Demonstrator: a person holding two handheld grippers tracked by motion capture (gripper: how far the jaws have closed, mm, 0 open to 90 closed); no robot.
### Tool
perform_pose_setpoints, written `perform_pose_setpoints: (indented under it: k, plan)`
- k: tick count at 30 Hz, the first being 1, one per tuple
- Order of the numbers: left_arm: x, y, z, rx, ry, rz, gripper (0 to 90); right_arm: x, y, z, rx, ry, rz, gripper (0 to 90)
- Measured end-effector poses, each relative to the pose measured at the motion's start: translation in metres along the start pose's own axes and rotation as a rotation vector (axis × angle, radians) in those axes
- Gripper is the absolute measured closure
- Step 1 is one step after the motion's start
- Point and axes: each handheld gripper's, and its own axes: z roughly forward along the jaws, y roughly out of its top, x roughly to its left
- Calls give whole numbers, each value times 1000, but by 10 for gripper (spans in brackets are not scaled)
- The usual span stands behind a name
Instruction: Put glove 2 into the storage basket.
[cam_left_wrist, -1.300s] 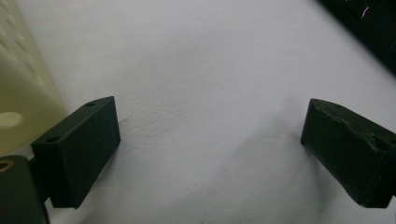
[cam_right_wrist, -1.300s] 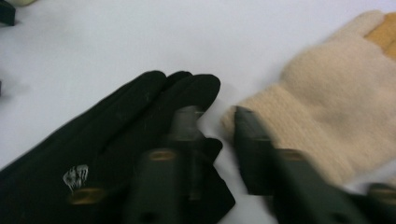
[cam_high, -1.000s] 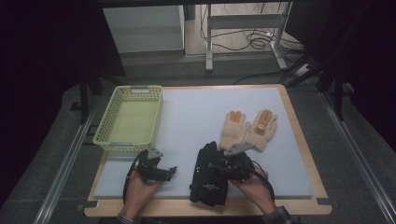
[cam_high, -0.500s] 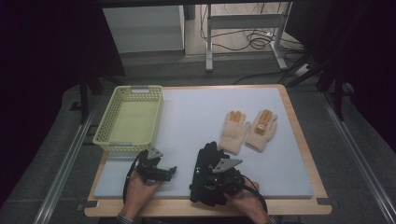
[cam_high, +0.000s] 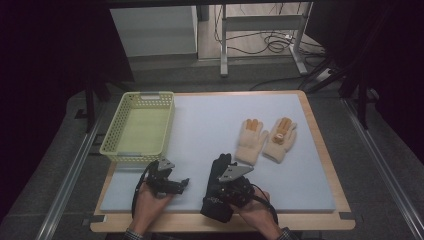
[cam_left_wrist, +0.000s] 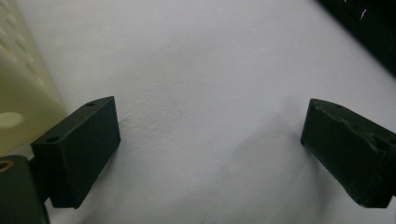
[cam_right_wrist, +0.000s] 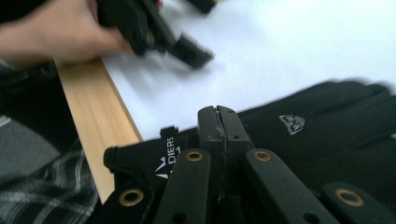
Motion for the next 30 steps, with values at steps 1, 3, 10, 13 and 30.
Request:
perform_pose_setpoints:
  k: [1,3,10,13,30]
  plan:
    - [0,0,0,0,0,0,50,-1,-4,5,18,-1,-3,885]
    - [0,0,0,-2,0,-2,50,-7,-11,8,11,12,19,781]
    - [0,0,0,0,1,-1,51,-30,-13,-19,-61,-85,60,673]
    - [0,0,0,0,1,-1,50,-47,-25,-30,-62,-141,94,713]
    - [17,-10,-13,17,19,-2,45,-42,-64,-7,-45,-32,128,836]
